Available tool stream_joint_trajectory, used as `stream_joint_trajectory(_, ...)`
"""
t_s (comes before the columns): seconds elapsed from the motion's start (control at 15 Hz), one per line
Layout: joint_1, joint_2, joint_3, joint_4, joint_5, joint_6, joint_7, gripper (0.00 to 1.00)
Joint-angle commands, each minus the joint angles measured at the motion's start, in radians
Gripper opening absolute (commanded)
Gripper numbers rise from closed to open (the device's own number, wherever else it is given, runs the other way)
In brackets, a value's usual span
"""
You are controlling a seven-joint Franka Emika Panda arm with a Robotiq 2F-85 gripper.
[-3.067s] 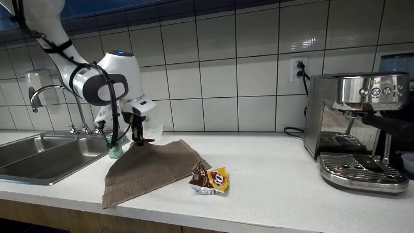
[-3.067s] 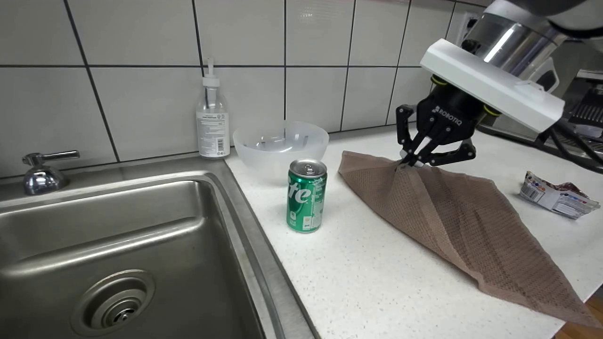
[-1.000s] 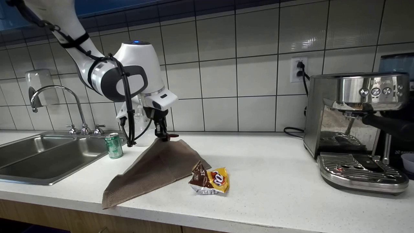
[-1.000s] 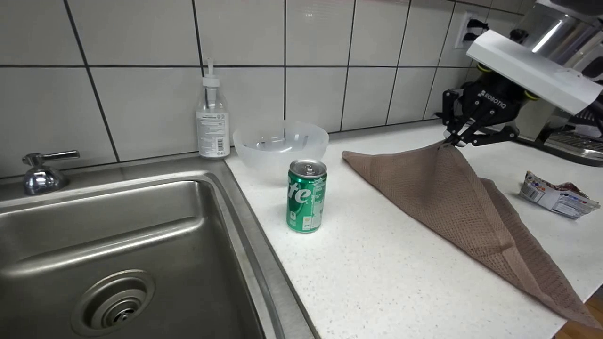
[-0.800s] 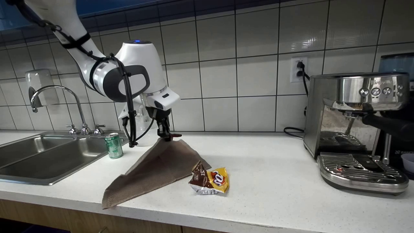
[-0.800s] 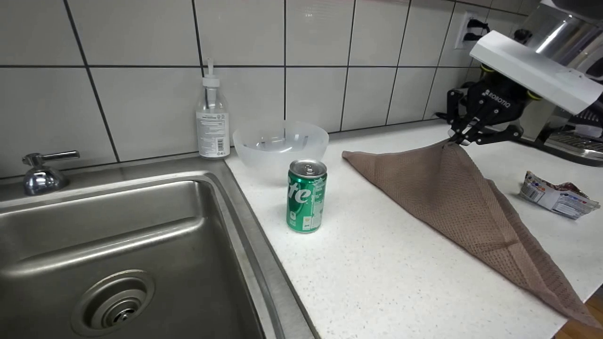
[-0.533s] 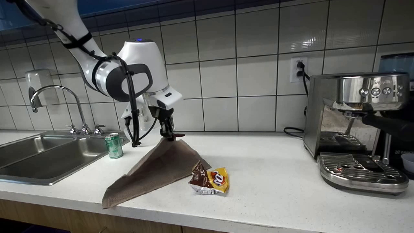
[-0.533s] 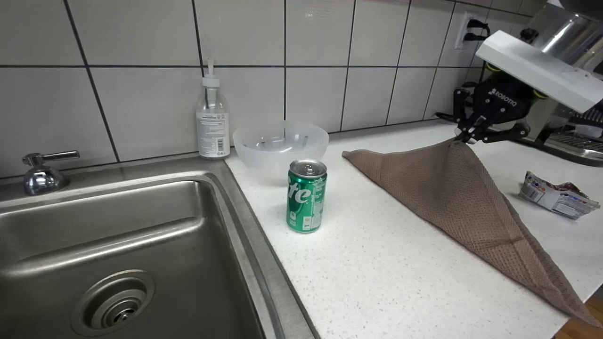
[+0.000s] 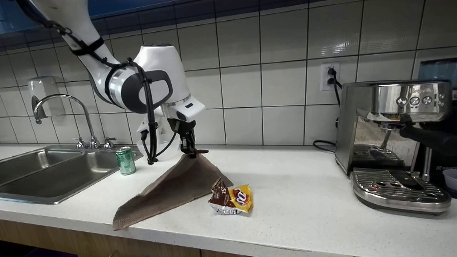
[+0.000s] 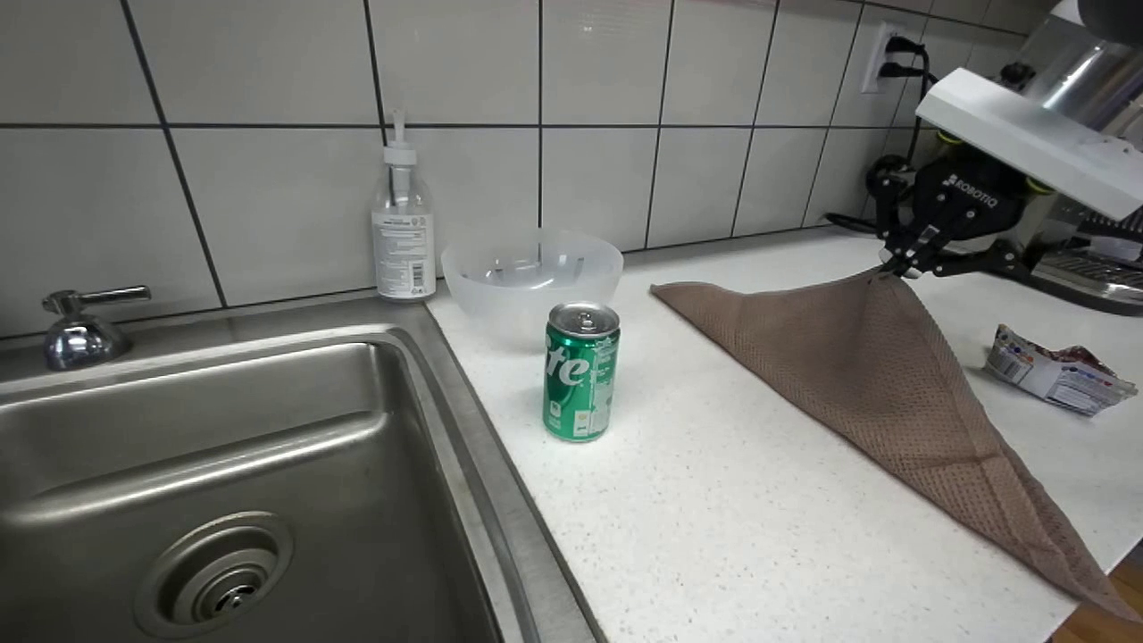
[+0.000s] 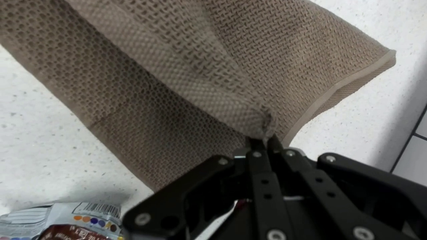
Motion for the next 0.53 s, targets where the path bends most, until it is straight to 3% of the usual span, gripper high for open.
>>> stream_joint_trajectory(0.0,-0.003,-0.032,-0.021,-0.021,-0.06,0.003,0.064,0.01)
stream_joint_trajectory(0.47,-0.001,-0.013,-0.066,-0.01,-0.147,0.005,0.133,0.01)
